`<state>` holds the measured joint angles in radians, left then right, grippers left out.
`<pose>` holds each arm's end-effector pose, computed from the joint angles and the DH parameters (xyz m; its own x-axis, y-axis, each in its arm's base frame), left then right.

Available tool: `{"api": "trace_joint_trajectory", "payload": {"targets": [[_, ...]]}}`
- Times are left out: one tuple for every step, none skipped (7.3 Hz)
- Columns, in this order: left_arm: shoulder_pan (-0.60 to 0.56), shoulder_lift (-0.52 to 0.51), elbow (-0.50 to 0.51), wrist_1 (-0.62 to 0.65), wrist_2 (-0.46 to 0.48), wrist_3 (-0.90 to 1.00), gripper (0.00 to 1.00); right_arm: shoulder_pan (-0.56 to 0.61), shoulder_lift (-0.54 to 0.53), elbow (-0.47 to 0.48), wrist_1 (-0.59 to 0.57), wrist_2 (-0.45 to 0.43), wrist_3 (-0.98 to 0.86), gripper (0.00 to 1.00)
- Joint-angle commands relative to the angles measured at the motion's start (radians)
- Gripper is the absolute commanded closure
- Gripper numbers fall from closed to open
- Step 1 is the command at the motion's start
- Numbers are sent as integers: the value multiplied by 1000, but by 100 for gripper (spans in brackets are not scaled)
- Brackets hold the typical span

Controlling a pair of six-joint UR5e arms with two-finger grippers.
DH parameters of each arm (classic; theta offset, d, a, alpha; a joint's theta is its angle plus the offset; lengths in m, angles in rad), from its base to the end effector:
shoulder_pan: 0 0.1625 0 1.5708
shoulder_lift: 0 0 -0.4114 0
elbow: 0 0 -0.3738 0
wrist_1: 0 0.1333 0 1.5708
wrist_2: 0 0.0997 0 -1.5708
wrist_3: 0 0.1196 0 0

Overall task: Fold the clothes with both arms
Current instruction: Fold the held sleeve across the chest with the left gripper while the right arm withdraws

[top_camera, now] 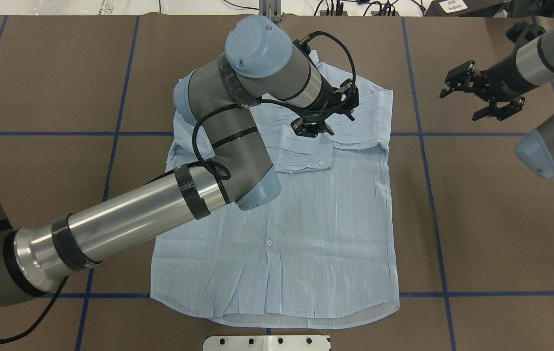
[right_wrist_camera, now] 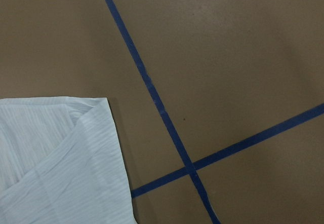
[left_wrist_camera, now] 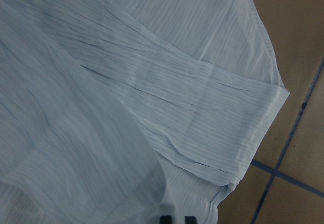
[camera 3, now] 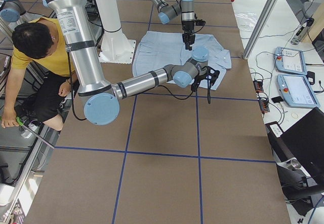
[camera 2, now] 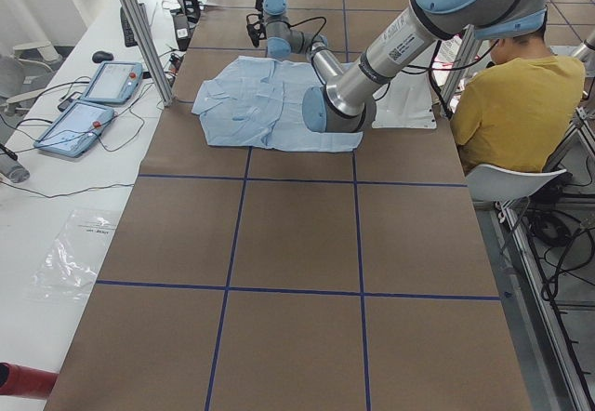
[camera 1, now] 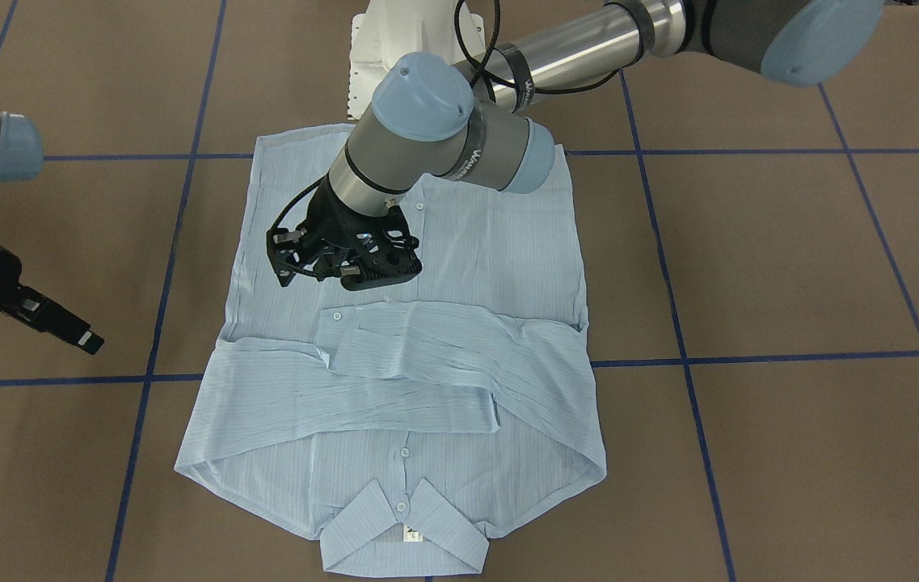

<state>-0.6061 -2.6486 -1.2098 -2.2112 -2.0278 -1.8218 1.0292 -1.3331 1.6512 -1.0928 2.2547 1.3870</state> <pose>0.5872 -0.5050 0.0369 0.1298 -0.3612 -0.9234 0.1951 0.9224 -0.3333 -0.2536 -0.5335 0.4390 0.4334 0.4456 0.7834 -0.3583 0.8828 -0.3039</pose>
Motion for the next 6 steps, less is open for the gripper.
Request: {"api": "trace_joint_trajectory", "payload": {"targets": [[5, 62, -121, 4, 1, -2, 0, -200, -137, 153, 1, -154, 93, 0], [3, 170, -234, 4, 1, 6, 0, -298, -191, 241, 1, -232, 201, 0], [0, 279, -338, 2, 1, 19, 0, -395, -225, 304, -1, -310, 339, 0], [-12, 335, -393, 2, 6, 25, 0, -504, -260, 347, -1, -395, 445, 0], [-32, 449, -475, 4, 7, 105, 0, -588, -283, 396, -2, -470, 572, 1], [-52, 605, -637, 8, 6, 199, 0, -654, -311, 424, -4, -527, 677, 1]]}}
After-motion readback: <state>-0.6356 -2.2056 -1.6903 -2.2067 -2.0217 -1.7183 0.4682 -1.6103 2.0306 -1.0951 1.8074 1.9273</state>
